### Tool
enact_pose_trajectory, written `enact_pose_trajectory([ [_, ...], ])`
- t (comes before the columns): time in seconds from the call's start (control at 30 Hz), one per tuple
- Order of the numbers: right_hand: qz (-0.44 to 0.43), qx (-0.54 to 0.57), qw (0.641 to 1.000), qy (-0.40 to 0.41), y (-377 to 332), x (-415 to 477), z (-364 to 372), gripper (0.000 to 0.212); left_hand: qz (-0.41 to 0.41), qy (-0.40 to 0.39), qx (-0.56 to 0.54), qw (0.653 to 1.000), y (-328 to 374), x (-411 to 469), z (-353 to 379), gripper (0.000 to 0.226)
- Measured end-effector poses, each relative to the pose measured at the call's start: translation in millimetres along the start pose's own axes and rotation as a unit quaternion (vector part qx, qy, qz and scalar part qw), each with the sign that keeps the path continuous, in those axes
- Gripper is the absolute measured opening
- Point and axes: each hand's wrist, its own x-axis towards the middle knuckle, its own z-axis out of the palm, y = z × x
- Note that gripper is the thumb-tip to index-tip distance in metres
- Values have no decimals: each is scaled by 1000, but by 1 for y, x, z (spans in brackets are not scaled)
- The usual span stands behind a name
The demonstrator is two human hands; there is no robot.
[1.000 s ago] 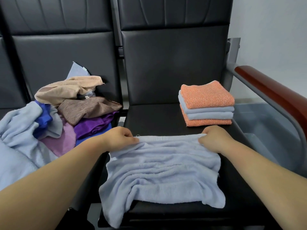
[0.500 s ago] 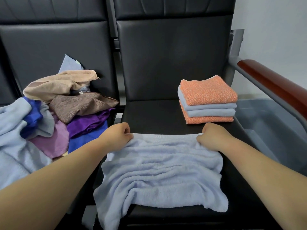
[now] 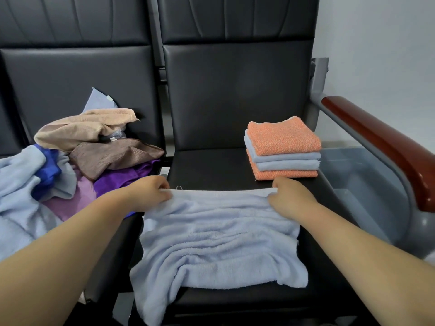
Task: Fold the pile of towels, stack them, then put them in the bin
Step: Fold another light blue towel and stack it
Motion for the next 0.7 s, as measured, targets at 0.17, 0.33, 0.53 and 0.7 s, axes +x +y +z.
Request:
enact_pose_trajectory([
  [0.17,22,62,998,19,-12,-2,0,19,-33,58,36,997,-9,-11,-7,16],
  [0.33,70,155,984,-53,-47,21,-18,36,-49,101,44,993,-6,-7,-30,28],
  [0.53,92,432,892,98,-82,60,-80,26,-29,303,-11,953,5,-14,-128,21],
  [0.7,-21,465,866,185,-92,41,-125,24,26,431,-9,902,0,-37,-150,26],
])
